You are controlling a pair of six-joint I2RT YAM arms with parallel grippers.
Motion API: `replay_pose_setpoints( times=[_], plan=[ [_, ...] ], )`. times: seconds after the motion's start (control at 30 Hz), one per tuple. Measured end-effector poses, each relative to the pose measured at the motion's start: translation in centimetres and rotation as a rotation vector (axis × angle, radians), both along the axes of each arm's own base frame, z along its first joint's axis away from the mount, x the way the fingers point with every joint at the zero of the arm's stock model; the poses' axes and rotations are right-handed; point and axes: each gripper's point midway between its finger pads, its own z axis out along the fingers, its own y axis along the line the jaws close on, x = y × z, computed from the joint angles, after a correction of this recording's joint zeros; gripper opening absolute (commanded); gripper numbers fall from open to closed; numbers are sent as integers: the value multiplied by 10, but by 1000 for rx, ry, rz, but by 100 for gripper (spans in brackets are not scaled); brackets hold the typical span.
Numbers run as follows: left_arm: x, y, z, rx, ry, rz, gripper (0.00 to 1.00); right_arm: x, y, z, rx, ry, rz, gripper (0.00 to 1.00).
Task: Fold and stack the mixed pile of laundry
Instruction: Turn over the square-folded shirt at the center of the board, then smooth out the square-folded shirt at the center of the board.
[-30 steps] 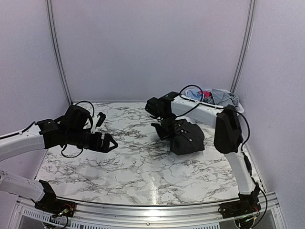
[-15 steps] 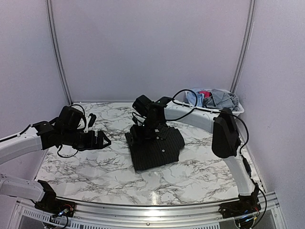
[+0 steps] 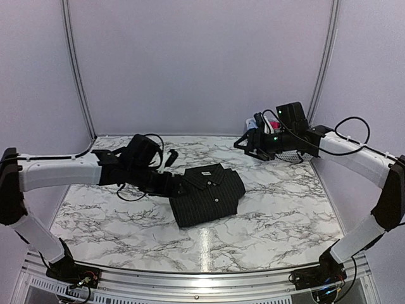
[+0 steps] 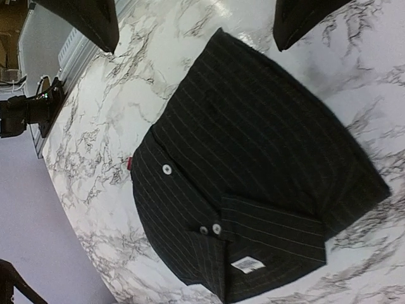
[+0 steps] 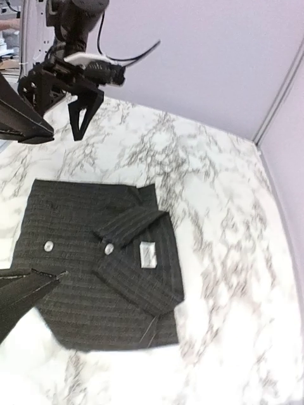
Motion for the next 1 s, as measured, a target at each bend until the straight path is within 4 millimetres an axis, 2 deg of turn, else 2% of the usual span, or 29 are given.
replay_pose_setpoints(
  times=[0.13,0.2,0.33,0.43,0.53,0.63,0.73,0.87,0.93,1.0],
  plan=[
    [-2,-72,-7,29,-23,-121,77,-3,-48,-56,-44,113,-75,62],
    [-1,-102,-13,54,-50,-161,75,-8,-64,-73,-54,150,-92,61],
    [2,-151,-28,133,-99,-222,76,-13,-91,-79,-46,161,-119,61],
    [6,-181,-40,193,-140,-243,86,-13,-106,-76,-42,143,-134,61],
    [14,-199,-51,246,-172,-221,92,-14,-116,-79,-44,137,-137,62],
    [21,-207,-62,295,-193,-191,89,-20,-122,-86,-45,146,-130,61],
    [34,-210,-76,344,-216,-152,76,-26,-126,-96,-49,170,-123,61],
    [45,-208,-102,412,-227,-137,35,-27,-128,-99,-55,167,-112,61],
    [49,-201,-115,435,-209,-132,22,-29,-127,-100,-48,171,-100,62],
    [50,-198,-116,410,-195,-127,11,-30,-125,-102,-44,178,-93,62]
  ],
)
